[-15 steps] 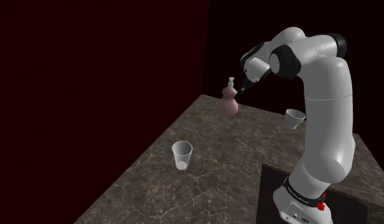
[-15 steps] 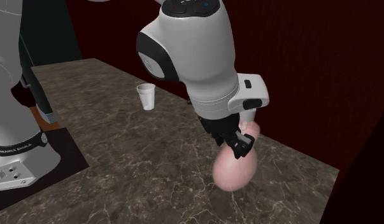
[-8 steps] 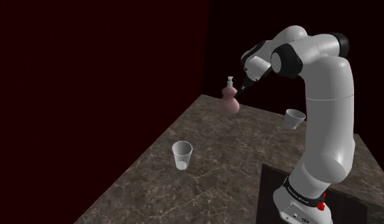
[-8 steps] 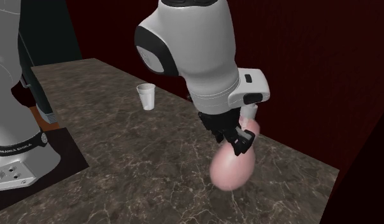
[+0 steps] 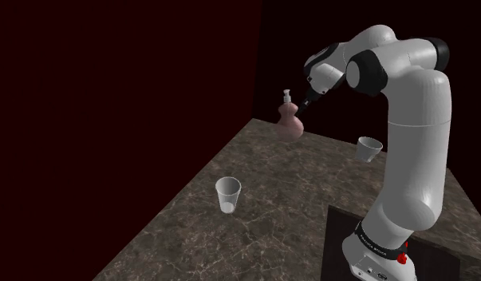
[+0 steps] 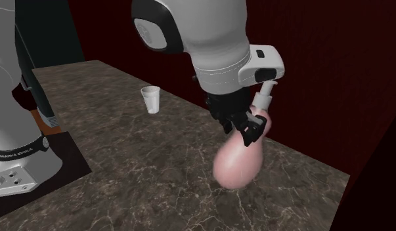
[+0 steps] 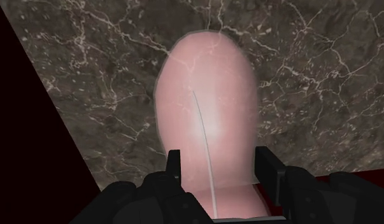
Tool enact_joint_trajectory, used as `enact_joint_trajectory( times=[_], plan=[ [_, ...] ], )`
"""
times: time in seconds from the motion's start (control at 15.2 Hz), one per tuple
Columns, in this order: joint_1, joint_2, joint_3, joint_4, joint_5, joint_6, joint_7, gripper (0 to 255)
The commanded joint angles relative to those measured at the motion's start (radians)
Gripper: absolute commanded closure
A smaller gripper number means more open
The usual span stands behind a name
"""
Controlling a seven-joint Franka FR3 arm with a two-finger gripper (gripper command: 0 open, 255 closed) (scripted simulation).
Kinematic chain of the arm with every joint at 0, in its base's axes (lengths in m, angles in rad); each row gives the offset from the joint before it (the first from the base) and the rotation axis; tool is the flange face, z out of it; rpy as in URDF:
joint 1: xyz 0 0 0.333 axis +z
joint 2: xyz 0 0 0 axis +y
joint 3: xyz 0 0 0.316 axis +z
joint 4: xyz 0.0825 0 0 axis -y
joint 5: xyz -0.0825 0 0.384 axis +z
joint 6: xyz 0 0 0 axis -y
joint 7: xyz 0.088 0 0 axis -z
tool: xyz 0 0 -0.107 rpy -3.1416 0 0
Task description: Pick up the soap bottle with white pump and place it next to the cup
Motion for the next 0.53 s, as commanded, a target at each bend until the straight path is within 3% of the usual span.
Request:
enact_joint_trajectory(
  times=[0.0, 0.46],
  plan=[
    [0.004, -0.011, -0.008, 0.013, -0.017, -0.016, 0.016, 255],
    [0.02, -0.053, -0.034, 0.055, -0.074, -0.071, 0.073, 255]
  ],
)
